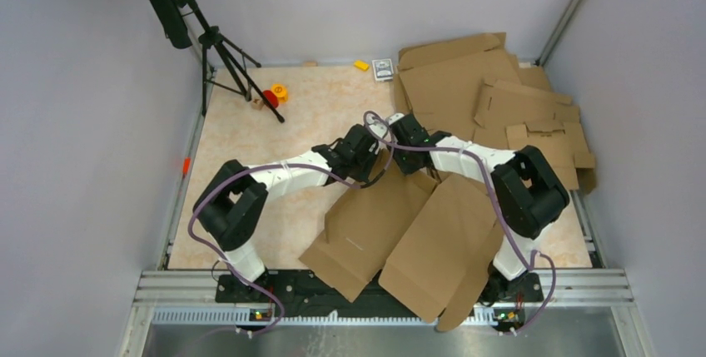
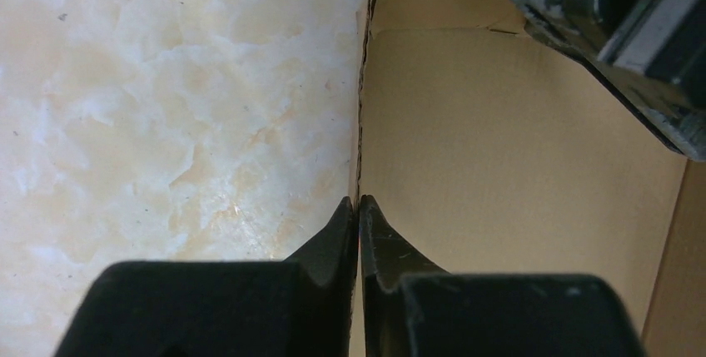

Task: Fold the paper box

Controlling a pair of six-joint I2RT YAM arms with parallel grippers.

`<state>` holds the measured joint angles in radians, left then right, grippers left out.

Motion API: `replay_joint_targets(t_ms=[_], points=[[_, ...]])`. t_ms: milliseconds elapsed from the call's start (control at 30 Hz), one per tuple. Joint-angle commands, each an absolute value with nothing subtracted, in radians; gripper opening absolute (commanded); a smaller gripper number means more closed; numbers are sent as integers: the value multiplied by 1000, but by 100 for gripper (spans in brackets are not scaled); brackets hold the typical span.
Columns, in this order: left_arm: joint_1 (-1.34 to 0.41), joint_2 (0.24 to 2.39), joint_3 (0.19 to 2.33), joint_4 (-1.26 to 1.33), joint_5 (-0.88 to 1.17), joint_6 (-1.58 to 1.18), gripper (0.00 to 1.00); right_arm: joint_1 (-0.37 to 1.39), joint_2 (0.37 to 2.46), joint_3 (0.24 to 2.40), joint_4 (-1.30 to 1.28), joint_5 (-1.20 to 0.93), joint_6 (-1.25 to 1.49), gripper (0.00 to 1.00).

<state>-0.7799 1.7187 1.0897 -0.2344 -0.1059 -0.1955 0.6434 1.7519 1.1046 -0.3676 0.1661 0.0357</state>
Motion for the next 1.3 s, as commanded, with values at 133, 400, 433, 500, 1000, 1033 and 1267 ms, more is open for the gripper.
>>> replay_joint_targets(t_ms=[133, 400, 433, 500, 1000, 1033, 1267], points=[[-772, 1637, 1039, -101, -44, -178, 5, 673, 1748, 1141, -485, 260, 50, 46], [-773, 1643, 1048, -121, -38, -165, 4, 673, 1711, 1117, -524, 270, 7, 44], [-773, 1641, 1046, -121, -39, -166, 4, 673, 1715, 1117, -521, 269, 6, 38], [-773, 1634, 1039, -116, -43, -166, 4, 673, 1729, 1121, -528, 248, -32, 37], [-773, 1644, 1034, -112, -52, -165, 5, 727, 1764, 1096, -501, 408, -54, 33], [-773, 1643, 1033, -112, -52, -166, 5, 728, 1766, 1096, -496, 410, -51, 33], [-773, 1644, 1031, -111, -56, -166, 5, 739, 1756, 1110, -538, 401, -36, 50]])
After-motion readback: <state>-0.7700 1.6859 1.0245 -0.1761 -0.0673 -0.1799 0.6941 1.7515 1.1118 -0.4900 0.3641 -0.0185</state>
